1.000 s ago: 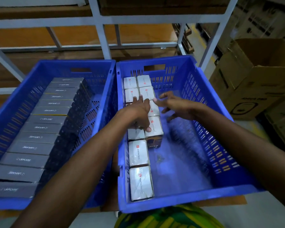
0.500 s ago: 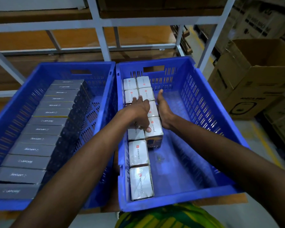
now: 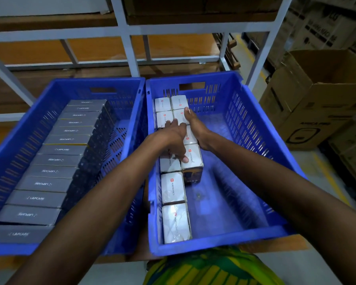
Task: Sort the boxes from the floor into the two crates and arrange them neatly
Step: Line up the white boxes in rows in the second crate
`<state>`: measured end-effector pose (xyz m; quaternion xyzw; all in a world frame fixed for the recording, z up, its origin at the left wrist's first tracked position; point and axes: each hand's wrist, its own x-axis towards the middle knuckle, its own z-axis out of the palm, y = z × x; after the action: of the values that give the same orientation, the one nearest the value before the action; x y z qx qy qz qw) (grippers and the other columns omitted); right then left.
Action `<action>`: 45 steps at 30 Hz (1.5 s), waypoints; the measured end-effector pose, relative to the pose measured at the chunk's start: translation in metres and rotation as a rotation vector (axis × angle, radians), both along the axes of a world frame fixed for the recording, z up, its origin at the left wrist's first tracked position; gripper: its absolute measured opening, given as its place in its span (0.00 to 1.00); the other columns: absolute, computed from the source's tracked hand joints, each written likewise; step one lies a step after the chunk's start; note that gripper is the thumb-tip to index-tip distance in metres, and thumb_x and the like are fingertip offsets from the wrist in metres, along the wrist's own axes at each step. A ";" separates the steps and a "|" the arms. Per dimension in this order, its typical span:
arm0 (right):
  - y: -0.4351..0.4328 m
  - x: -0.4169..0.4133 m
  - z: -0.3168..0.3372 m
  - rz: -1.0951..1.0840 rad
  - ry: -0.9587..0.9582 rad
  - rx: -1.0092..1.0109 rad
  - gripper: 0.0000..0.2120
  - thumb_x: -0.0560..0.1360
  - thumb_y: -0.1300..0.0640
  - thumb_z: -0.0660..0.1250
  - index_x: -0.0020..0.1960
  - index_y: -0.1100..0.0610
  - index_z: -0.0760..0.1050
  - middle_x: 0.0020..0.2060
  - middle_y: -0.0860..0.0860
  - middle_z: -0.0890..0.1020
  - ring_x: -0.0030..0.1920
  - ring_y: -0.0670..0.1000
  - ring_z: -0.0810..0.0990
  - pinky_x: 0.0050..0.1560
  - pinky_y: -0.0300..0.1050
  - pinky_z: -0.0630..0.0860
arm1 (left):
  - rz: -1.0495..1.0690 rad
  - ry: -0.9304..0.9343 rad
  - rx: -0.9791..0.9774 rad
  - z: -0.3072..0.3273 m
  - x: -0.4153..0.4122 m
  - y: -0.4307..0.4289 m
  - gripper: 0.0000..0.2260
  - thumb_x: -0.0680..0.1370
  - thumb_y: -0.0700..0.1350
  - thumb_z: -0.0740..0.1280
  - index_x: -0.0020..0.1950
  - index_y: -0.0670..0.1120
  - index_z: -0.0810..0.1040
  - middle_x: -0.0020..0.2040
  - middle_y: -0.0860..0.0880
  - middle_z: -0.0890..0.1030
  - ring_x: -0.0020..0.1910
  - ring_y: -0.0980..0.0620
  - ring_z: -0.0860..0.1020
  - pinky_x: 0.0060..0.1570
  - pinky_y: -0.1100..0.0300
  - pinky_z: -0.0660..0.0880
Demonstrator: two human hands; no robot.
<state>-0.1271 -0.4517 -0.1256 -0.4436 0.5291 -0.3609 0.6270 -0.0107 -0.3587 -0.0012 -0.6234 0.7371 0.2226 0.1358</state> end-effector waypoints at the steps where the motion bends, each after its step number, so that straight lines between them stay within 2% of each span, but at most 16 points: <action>1: 0.003 -0.002 0.008 0.017 0.039 -0.010 0.54 0.61 0.16 0.62 0.80 0.45 0.61 0.76 0.49 0.71 0.74 0.53 0.72 0.74 0.59 0.69 | 0.000 -0.001 0.004 0.001 0.000 0.000 0.47 0.68 0.52 0.81 0.79 0.45 0.57 0.82 0.43 0.47 0.81 0.43 0.50 0.72 0.44 0.67; 6: 0.064 -0.013 0.105 0.003 0.255 -0.082 0.33 0.83 0.37 0.56 0.80 0.56 0.60 0.73 0.46 0.69 0.74 0.50 0.67 0.72 0.48 0.65 | 0.013 -0.059 -0.096 0.005 0.001 0.008 0.32 0.63 0.56 0.83 0.61 0.47 0.75 0.59 0.48 0.76 0.53 0.49 0.77 0.46 0.51 0.79; 9: 0.089 -0.027 0.118 -0.101 0.163 0.165 0.31 0.83 0.34 0.53 0.79 0.51 0.62 0.76 0.52 0.68 0.69 0.55 0.70 0.69 0.57 0.68 | -0.041 -0.138 -0.192 0.008 0.002 0.018 0.26 0.65 0.62 0.80 0.48 0.47 0.73 0.50 0.49 0.76 0.50 0.48 0.76 0.42 0.54 0.71; 11: 0.115 -0.031 0.118 -0.108 0.145 0.351 0.32 0.82 0.31 0.50 0.77 0.50 0.64 0.69 0.54 0.71 0.59 0.56 0.70 0.70 0.61 0.67 | -0.042 -0.113 -0.192 0.008 0.006 0.021 0.26 0.66 0.64 0.79 0.43 0.48 0.70 0.47 0.50 0.74 0.47 0.48 0.75 0.40 0.54 0.70; 13: 0.138 -0.029 0.115 -0.043 0.123 0.457 0.32 0.81 0.30 0.47 0.62 0.54 0.73 0.52 0.54 0.77 0.48 0.57 0.75 0.65 0.64 0.72 | -0.044 -0.082 -0.169 0.009 0.010 0.021 0.27 0.65 0.64 0.79 0.51 0.47 0.75 0.50 0.49 0.78 0.49 0.46 0.78 0.42 0.52 0.75; 15: 0.151 -0.025 0.112 0.013 0.121 0.494 0.35 0.80 0.28 0.44 0.46 0.55 0.76 0.36 0.54 0.81 0.37 0.55 0.78 0.51 0.56 0.77 | -0.046 -0.057 -0.153 0.011 0.012 0.021 0.34 0.65 0.64 0.79 0.62 0.46 0.77 0.53 0.47 0.82 0.52 0.45 0.81 0.49 0.48 0.80; 18: 0.152 -0.025 0.115 0.035 0.094 0.465 0.34 0.82 0.32 0.41 0.43 0.53 0.76 0.22 0.50 0.81 0.27 0.53 0.80 0.38 0.47 0.73 | -0.056 -0.043 -0.144 0.015 0.014 0.021 0.36 0.64 0.63 0.80 0.65 0.46 0.76 0.51 0.46 0.84 0.52 0.45 0.82 0.52 0.47 0.80; 21: 0.145 -0.025 0.107 0.032 0.095 0.400 0.35 0.84 0.34 0.40 0.49 0.56 0.78 0.27 0.50 0.83 0.23 0.48 0.81 0.30 0.44 0.75 | -0.053 -0.045 -0.133 0.016 0.015 0.021 0.34 0.65 0.62 0.80 0.64 0.45 0.77 0.50 0.46 0.84 0.51 0.45 0.82 0.51 0.47 0.81; 24: 0.134 -0.017 0.087 -0.006 0.135 0.371 0.38 0.81 0.29 0.42 0.69 0.54 0.76 0.54 0.51 0.84 0.43 0.49 0.83 0.32 0.40 0.77 | -0.054 -0.032 -0.166 0.016 0.016 0.023 0.32 0.67 0.62 0.78 0.64 0.45 0.77 0.52 0.46 0.83 0.53 0.44 0.81 0.50 0.48 0.80; 26: 0.127 -0.013 0.080 -0.017 0.127 0.347 0.38 0.79 0.27 0.43 0.70 0.50 0.75 0.62 0.53 0.83 0.54 0.54 0.84 0.43 0.47 0.83 | -0.070 -0.035 -0.213 0.017 0.017 0.026 0.30 0.70 0.61 0.77 0.64 0.45 0.77 0.54 0.46 0.81 0.54 0.44 0.79 0.49 0.50 0.78; 28: 0.125 -0.010 0.079 -0.029 0.098 0.324 0.36 0.80 0.28 0.44 0.66 0.49 0.78 0.58 0.54 0.85 0.52 0.54 0.86 0.52 0.53 0.83 | -0.084 -0.042 -0.247 0.016 0.018 0.027 0.28 0.72 0.60 0.76 0.65 0.46 0.77 0.55 0.47 0.80 0.55 0.44 0.79 0.47 0.52 0.77; 31: 0.128 -0.009 0.085 -0.044 0.070 0.311 0.34 0.82 0.31 0.44 0.66 0.50 0.79 0.54 0.54 0.87 0.48 0.53 0.86 0.49 0.51 0.83 | -0.110 -0.061 -0.276 0.015 0.017 0.028 0.27 0.73 0.60 0.74 0.66 0.47 0.76 0.56 0.46 0.79 0.55 0.44 0.78 0.44 0.53 0.73; 36: 0.129 -0.011 0.083 -0.060 0.102 0.331 0.38 0.79 0.27 0.45 0.73 0.51 0.72 0.68 0.54 0.79 0.62 0.54 0.81 0.49 0.47 0.80 | -0.130 -0.087 -0.284 0.009 0.017 0.025 0.25 0.72 0.60 0.74 0.61 0.46 0.79 0.54 0.46 0.82 0.54 0.43 0.80 0.48 0.51 0.78; 40: 0.125 -0.019 0.087 -0.064 0.119 0.301 0.28 0.84 0.34 0.44 0.55 0.50 0.77 0.50 0.50 0.82 0.47 0.48 0.81 0.43 0.42 0.80 | -0.150 -0.094 -0.304 0.007 0.017 0.024 0.24 0.73 0.61 0.73 0.61 0.46 0.79 0.55 0.46 0.82 0.54 0.44 0.80 0.47 0.51 0.77; 43: 0.121 -0.019 0.084 -0.047 0.103 0.262 0.33 0.83 0.32 0.45 0.70 0.52 0.74 0.63 0.52 0.81 0.58 0.52 0.80 0.60 0.48 0.78 | -0.162 -0.098 -0.323 0.006 0.018 0.024 0.23 0.74 0.61 0.72 0.61 0.47 0.79 0.56 0.48 0.81 0.56 0.45 0.79 0.46 0.52 0.74; 45: 0.122 -0.016 0.086 -0.034 0.115 0.237 0.32 0.83 0.32 0.45 0.70 0.51 0.76 0.59 0.51 0.84 0.52 0.50 0.83 0.51 0.46 0.80 | -0.164 -0.091 -0.336 0.003 0.018 0.024 0.21 0.74 0.60 0.72 0.59 0.48 0.80 0.54 0.48 0.81 0.54 0.45 0.79 0.45 0.53 0.74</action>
<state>-0.1430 -0.3293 -0.0395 -0.3775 0.6102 -0.2805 0.6375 0.0068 -0.3348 0.0021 -0.5845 0.8054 0.0559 0.0808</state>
